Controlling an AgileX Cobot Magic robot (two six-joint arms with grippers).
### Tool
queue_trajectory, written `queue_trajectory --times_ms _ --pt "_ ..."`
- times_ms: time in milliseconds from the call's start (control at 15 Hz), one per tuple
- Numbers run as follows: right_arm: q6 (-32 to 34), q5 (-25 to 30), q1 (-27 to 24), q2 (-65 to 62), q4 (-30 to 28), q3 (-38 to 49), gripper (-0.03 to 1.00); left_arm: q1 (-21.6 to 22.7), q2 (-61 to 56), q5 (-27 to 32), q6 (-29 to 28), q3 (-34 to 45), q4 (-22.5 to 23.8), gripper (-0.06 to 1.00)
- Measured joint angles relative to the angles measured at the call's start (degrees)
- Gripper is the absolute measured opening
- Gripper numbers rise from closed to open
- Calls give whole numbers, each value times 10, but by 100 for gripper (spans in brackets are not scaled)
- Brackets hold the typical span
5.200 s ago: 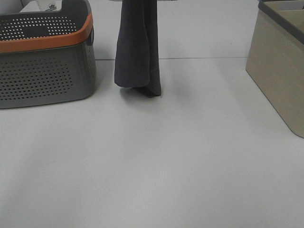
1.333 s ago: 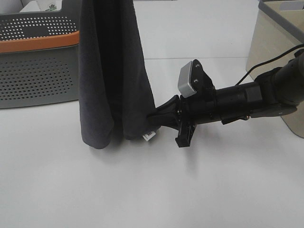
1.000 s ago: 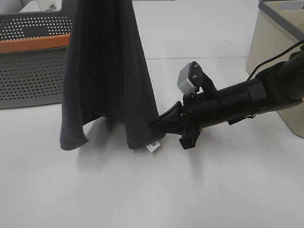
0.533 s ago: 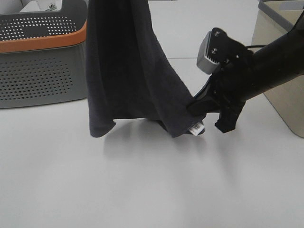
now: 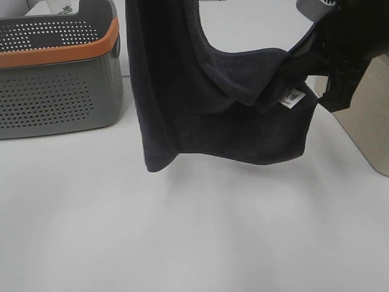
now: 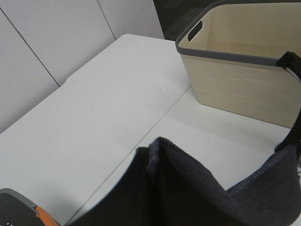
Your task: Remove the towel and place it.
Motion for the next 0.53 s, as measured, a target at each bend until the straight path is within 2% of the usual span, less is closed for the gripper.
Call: queue_trajectory --times_ms 133,267,400,533 --pt "2 0 0 0 -10 -1 2 20 2 -20 -28 0 8 0" --pt "45 1 0 0 -41 -1 2 79 7 -47 -90 0 1 0" --pt "84 0 0 0 -54 -1 2 112 11 -50 -107 6 -9 0" --pt "103 -8 0 0 -64 -1 2 118 11 -153 -108 99 -28 0"
